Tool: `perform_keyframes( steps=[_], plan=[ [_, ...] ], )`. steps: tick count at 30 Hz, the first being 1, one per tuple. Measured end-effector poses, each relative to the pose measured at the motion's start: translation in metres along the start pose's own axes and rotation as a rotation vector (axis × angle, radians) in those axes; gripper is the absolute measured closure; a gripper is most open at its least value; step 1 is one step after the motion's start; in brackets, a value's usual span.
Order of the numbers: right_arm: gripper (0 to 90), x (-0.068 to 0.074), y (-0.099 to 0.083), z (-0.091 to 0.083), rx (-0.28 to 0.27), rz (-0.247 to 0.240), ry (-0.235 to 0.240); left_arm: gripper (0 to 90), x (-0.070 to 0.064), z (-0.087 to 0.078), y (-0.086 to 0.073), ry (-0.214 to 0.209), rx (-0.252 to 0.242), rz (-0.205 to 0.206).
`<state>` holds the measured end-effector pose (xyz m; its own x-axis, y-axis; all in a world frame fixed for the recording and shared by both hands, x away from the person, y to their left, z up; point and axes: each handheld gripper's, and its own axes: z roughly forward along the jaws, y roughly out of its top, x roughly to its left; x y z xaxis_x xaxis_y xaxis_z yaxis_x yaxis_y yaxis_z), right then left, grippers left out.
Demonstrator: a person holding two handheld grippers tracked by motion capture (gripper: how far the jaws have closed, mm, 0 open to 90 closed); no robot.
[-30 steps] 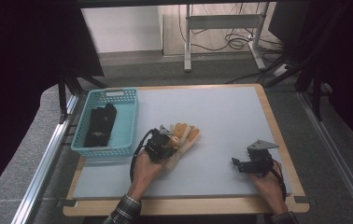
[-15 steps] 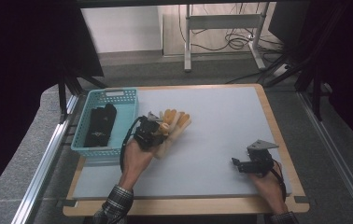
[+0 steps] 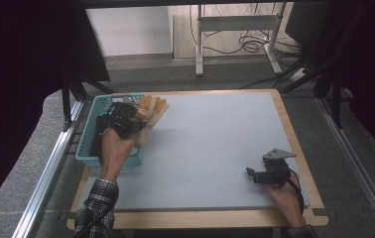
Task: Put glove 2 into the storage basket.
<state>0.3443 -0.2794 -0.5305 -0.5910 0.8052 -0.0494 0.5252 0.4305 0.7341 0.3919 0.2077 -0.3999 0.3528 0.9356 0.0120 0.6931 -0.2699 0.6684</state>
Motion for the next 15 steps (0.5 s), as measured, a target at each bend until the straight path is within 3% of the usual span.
perform_keyframes(
  steps=[6,15],
  plan=[
    [18.4,0.000,0.000,0.000,0.000,0.000,0.000,75.1,0.033,0.001,-0.003,0.081,0.045,-0.071],
    [18.4,0.000,0.000,0.000,0.000,0.001,0.001,74.2,0.064,0.047,-0.014,0.138,0.173,-0.167]
  ],
)
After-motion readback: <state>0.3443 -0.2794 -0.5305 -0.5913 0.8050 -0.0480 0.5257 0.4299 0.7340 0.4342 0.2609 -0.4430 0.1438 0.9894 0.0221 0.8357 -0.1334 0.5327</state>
